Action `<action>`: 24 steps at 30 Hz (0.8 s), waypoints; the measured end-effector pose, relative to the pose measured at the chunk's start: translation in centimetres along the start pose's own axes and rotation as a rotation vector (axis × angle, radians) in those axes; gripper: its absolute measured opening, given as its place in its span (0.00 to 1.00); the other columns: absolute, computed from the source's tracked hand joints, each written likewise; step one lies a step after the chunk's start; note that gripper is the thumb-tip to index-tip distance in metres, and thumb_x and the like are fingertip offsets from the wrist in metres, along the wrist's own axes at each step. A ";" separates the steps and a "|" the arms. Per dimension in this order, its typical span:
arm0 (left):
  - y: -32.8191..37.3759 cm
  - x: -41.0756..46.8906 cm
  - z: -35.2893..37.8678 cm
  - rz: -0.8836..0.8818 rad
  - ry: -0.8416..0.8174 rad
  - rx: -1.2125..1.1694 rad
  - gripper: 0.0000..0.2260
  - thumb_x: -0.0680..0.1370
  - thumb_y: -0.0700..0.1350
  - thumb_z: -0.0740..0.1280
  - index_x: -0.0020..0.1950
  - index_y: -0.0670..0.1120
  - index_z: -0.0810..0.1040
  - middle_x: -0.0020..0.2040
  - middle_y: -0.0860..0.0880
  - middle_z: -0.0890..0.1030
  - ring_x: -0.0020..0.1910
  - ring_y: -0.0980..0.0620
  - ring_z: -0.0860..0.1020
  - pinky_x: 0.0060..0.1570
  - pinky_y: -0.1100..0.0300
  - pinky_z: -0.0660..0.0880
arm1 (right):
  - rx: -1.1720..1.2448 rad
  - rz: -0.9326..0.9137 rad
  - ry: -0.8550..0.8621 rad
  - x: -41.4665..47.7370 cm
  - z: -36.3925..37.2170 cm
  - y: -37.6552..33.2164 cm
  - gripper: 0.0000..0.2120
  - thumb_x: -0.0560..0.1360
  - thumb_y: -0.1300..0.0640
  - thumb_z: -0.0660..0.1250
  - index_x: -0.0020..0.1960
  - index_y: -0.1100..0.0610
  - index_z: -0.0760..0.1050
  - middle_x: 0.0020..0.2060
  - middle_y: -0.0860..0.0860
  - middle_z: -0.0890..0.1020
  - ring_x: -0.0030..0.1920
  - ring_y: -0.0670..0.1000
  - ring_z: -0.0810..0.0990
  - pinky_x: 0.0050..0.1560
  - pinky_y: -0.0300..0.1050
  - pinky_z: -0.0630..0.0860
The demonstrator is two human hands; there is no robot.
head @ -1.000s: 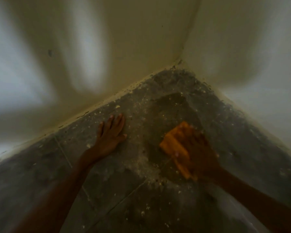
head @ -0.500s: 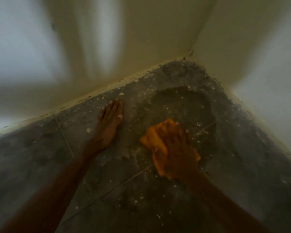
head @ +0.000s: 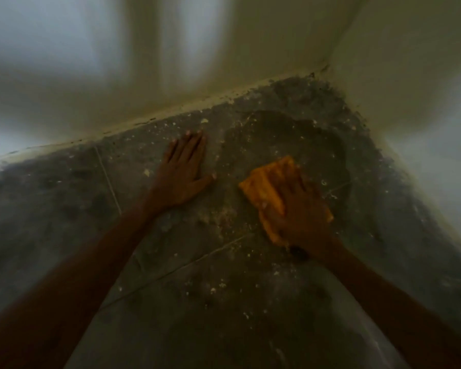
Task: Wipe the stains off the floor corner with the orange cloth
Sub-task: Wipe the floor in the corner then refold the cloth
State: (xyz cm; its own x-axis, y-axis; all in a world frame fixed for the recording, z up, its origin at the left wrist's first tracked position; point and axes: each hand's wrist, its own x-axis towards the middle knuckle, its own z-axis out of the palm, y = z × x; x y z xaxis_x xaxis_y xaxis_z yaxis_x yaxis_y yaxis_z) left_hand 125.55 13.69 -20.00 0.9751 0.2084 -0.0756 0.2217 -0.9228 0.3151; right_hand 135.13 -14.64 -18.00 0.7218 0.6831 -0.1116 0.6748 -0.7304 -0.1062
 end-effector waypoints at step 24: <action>15.3 -8.0 1.6 -0.005 0.079 -0.136 0.32 0.78 0.57 0.52 0.79 0.45 0.53 0.80 0.45 0.55 0.79 0.44 0.49 0.76 0.42 0.47 | 0.208 0.177 -0.035 -22.0 2.2 -7.9 0.32 0.81 0.33 0.49 0.80 0.38 0.40 0.81 0.44 0.40 0.81 0.54 0.35 0.79 0.61 0.40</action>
State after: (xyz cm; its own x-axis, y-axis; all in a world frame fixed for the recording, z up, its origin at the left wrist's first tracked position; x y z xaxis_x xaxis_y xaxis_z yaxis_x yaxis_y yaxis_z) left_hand 121.19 -2.63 -16.09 0.9701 0.2428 -0.0048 0.2200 -0.8703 0.4406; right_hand 113.62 -23.91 -16.87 0.8172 0.5474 -0.1802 0.4902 -0.8247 -0.2822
